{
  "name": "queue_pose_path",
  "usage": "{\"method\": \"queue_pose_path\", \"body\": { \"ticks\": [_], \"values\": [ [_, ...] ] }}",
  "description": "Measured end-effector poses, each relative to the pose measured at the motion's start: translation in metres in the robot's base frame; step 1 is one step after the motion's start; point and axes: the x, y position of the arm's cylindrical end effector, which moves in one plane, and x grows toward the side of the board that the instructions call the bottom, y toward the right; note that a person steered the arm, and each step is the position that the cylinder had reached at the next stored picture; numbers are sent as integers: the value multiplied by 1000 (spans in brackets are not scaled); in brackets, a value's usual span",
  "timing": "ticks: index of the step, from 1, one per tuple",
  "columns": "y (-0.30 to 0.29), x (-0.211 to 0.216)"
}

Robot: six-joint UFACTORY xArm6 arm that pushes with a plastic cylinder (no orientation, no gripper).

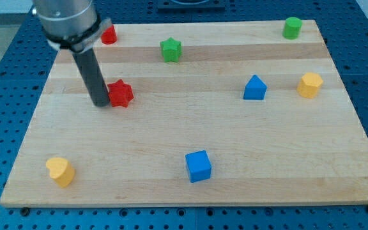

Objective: Place the red star to the left of the green star

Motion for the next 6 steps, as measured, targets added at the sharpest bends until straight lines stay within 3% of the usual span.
{"method": "queue_pose_path", "body": {
  "ticks": [1, 6],
  "values": [
    [7, 23],
    [41, -89]
  ]
}}
